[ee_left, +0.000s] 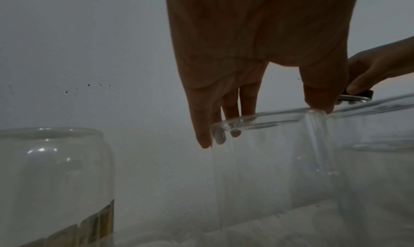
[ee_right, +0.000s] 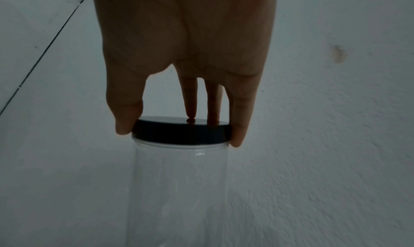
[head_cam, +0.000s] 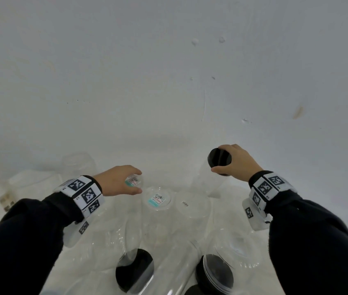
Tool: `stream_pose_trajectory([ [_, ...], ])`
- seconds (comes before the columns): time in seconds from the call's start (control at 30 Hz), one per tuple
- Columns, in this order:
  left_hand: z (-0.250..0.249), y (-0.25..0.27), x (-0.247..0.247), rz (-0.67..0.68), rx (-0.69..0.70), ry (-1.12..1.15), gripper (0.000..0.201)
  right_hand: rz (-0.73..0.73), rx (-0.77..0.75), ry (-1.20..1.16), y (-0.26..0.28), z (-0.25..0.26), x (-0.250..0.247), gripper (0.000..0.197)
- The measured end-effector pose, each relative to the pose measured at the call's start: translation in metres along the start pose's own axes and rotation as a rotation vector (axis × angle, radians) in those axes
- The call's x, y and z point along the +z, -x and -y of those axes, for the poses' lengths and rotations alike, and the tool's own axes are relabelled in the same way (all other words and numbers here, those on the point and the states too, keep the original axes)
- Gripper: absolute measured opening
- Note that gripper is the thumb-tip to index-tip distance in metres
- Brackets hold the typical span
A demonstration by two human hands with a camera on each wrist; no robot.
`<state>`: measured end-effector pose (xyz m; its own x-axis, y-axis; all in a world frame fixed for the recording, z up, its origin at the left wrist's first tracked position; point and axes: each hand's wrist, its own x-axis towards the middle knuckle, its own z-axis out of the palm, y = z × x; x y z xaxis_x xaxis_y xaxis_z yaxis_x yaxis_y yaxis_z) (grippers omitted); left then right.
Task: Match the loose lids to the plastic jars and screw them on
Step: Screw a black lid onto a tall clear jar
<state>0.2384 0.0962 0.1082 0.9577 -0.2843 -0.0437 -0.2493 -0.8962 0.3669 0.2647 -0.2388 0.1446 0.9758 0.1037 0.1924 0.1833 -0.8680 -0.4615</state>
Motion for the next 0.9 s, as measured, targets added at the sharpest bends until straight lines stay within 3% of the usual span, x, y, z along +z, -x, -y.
stream_pose_trajectory([
  [0.63,0.004,0.003,0.002,-0.04,-0.041,0.099,0.061,0.169,0.05,0.128,-0.029,-0.028,0.018,0.061],
  [0.77,0.004,0.004,0.002,-0.031,-0.038,0.11,0.088,0.176,0.036,0.127,-0.03,-0.028,0.016,0.059],
  [0.9,0.005,0.003,0.003,-0.035,-0.024,0.12,0.096,0.183,0.025,0.124,-0.03,-0.028,0.015,0.054],
])
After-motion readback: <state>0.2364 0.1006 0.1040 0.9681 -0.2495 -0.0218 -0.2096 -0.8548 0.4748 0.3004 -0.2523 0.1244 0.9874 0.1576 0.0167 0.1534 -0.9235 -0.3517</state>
